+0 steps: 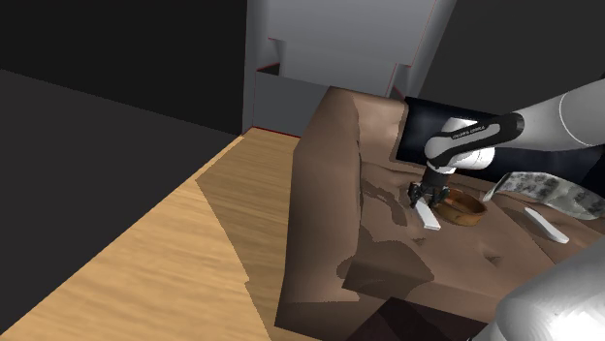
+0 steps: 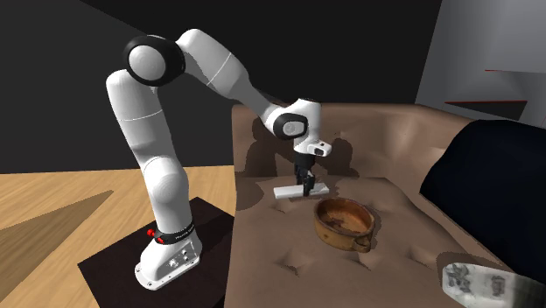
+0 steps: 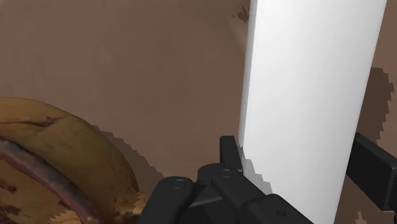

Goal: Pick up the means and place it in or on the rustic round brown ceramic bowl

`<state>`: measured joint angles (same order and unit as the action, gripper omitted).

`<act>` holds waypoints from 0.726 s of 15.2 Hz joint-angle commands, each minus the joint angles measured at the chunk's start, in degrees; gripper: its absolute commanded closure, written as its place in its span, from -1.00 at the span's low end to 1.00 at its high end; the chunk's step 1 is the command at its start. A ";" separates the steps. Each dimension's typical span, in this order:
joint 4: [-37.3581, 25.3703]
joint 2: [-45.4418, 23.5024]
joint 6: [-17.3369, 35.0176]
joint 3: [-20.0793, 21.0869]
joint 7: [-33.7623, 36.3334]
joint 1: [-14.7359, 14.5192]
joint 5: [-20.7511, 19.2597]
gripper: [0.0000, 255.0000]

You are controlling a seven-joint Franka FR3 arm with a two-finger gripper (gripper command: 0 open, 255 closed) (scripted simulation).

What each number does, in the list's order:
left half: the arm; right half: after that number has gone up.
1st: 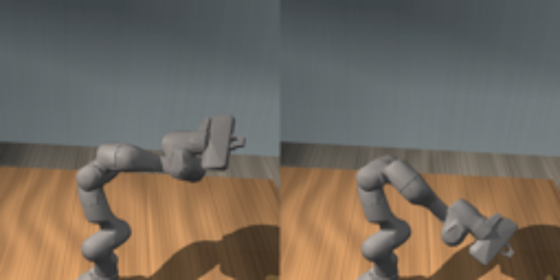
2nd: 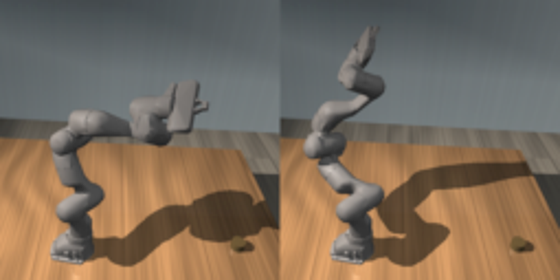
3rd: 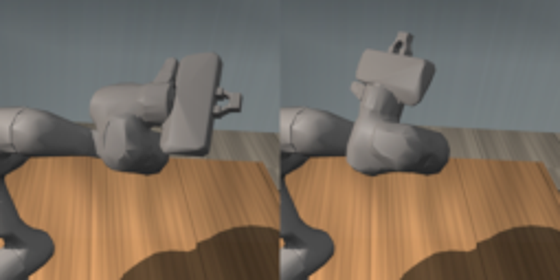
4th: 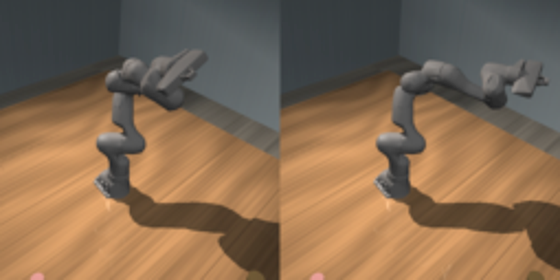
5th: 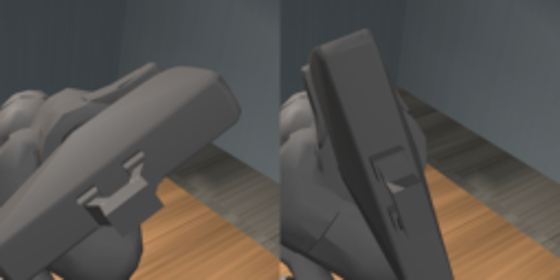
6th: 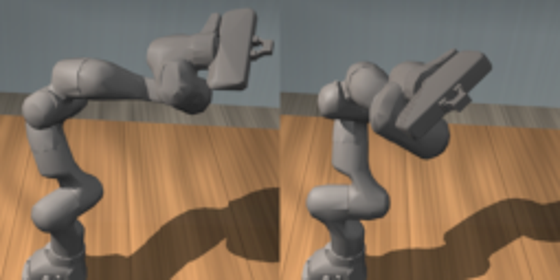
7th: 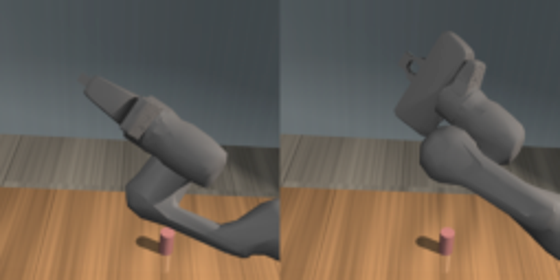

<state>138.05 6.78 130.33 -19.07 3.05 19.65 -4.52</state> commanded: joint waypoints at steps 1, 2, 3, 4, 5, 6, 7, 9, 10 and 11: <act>-0.84 1.03 -1.83 0.17 0.31 -0.03 -0.28 1.00; -1.20 1.51 -2.66 0.23 0.40 -0.02 -0.41 1.00; -1.58 1.97 -3.48 0.29 0.49 -0.01 -0.53 1.00; -1.97 2.42 -4.31 0.35 0.58 0.00 -0.64 1.00; -2.37 2.85 -5.13 0.41 0.65 0.01 -0.74 1.00; -2.78 3.27 -5.95 0.48 0.73 0.02 -0.83 1.00; -3.20 3.67 -6.76 0.54 0.79 0.02 -0.92 1.00; -4.09 4.44 -8.39 0.67 0.91 0.03 -1.07 1.00; -4.55 4.80 -9.20 0.74 0.97 0.03 -1.14 1.00; -5.02 5.15 -10.01 0.80 1.02 0.03 -1.20 1.00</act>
<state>133.54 11.68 121.09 -18.42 3.90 19.75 -5.71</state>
